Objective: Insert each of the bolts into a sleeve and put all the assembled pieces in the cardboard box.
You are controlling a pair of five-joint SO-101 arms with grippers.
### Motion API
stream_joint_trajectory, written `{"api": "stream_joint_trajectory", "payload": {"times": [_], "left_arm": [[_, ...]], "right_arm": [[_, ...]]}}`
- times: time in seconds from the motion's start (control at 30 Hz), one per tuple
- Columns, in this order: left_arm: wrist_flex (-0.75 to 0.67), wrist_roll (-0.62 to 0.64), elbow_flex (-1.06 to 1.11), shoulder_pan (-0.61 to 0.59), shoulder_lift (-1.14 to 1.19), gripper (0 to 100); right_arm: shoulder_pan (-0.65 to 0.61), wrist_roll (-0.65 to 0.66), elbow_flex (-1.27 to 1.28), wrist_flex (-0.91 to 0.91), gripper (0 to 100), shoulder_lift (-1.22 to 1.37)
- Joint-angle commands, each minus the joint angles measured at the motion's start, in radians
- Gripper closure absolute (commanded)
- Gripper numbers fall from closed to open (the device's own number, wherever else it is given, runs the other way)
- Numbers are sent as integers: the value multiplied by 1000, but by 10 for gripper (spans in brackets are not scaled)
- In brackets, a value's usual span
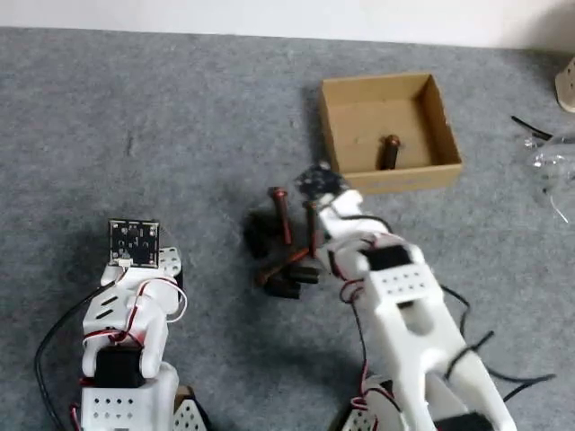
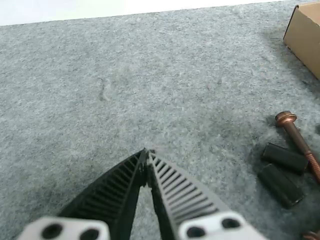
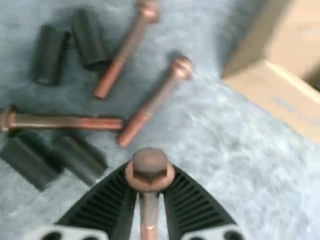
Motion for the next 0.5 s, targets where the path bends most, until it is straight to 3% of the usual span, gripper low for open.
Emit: {"api": "stream_joint_trajectory", "payload": {"times": [0.0,0.33,0.47], "left_arm": [[-26,6,-27,-7,-12,989],[-26,6,-27,-4,-12,989],[-26,6,-27,-4,-12,989]], "right_arm": [[85,-48,7,-19,994,-111],[194,54,10,166,988,-128],[213,51,10,166,883,-128]]}}
